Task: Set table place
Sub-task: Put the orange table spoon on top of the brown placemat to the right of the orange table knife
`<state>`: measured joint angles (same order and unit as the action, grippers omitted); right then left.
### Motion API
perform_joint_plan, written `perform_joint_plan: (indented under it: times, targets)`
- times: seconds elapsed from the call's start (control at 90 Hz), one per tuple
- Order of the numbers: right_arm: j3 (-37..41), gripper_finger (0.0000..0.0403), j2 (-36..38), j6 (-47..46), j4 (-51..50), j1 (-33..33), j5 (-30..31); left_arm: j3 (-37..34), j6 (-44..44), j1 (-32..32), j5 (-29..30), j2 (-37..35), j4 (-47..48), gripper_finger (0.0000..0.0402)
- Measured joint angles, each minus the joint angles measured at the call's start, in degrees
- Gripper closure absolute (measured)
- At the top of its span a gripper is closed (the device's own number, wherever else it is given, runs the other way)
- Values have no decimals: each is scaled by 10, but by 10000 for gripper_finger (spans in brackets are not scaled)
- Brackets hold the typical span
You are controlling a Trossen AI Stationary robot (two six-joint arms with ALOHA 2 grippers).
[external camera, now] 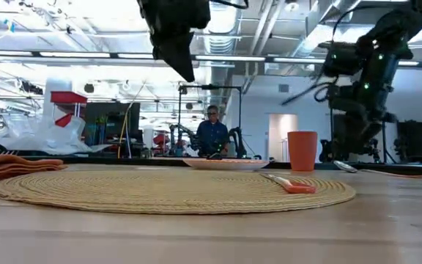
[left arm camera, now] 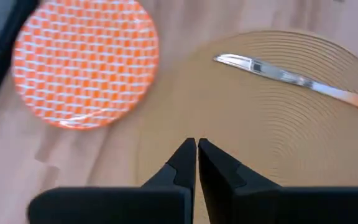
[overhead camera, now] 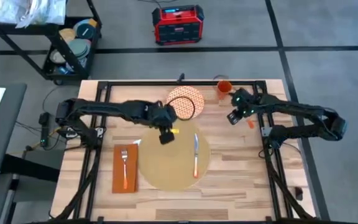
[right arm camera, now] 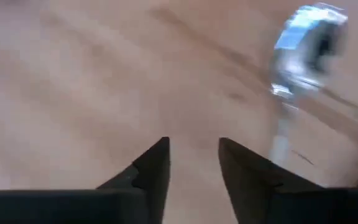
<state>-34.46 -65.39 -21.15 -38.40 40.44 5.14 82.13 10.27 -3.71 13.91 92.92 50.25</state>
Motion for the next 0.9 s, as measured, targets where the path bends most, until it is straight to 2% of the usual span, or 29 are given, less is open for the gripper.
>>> perform_joint_plan:
  times: [0.156, 0.333, 0.489, 0.578, 0.767, 0.9]
  targets:
    - [0, 231, -47, -30, 39, 47, -50, 0, -68, -30, 1, -7, 10, 402]
    - [-4, 242, -96, -20, 61, 76, -37, 0, -110, -57, 1, -6, 24, 402]
    - [-35, 244, -81, 1, 48, 87, -37, 0, -128, -71, 0, -6, 45, 402]
    - [-47, 242, -72, 23, 26, 90, -3, 0, -129, -76, 0, -6, 49, 402]
    - [-46, 241, -96, 37, -33, 129, 9, 0, -132, -80, 0, -6, 48, 402]
    - [-46, 241, -116, 56, -1, 134, 1, 0, -131, -80, -1, -6, 47, 402]
